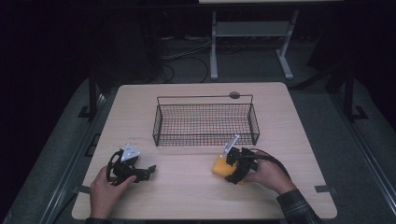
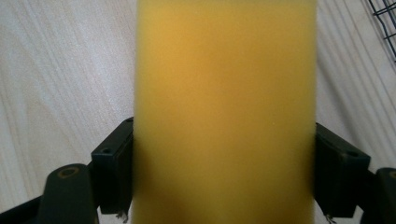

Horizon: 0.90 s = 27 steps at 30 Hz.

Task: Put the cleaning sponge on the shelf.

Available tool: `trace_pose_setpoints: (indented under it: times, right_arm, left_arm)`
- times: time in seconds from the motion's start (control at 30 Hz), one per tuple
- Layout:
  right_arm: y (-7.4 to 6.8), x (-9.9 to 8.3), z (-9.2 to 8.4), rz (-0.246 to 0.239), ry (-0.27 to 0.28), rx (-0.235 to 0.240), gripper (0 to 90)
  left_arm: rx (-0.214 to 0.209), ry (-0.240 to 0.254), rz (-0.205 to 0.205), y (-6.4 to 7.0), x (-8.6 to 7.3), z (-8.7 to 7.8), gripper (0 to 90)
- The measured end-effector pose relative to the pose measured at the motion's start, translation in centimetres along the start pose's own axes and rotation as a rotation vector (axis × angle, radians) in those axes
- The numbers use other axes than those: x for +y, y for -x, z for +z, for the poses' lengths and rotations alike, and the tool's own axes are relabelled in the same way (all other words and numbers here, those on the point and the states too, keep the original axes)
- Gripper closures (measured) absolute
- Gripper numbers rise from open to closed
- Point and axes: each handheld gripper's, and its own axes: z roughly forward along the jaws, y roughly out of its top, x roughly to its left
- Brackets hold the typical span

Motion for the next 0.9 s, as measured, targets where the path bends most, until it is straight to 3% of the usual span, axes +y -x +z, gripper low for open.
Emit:
trace_pose_setpoints:
  times: [0.9]
  right_arm:
    - [1.2,-0.3,-3.2,0.031,0.041,0.003,22.4]
  left_arm:
    - [0.0,0.001,-0.001,0.0,0.0,0.0,12.5]
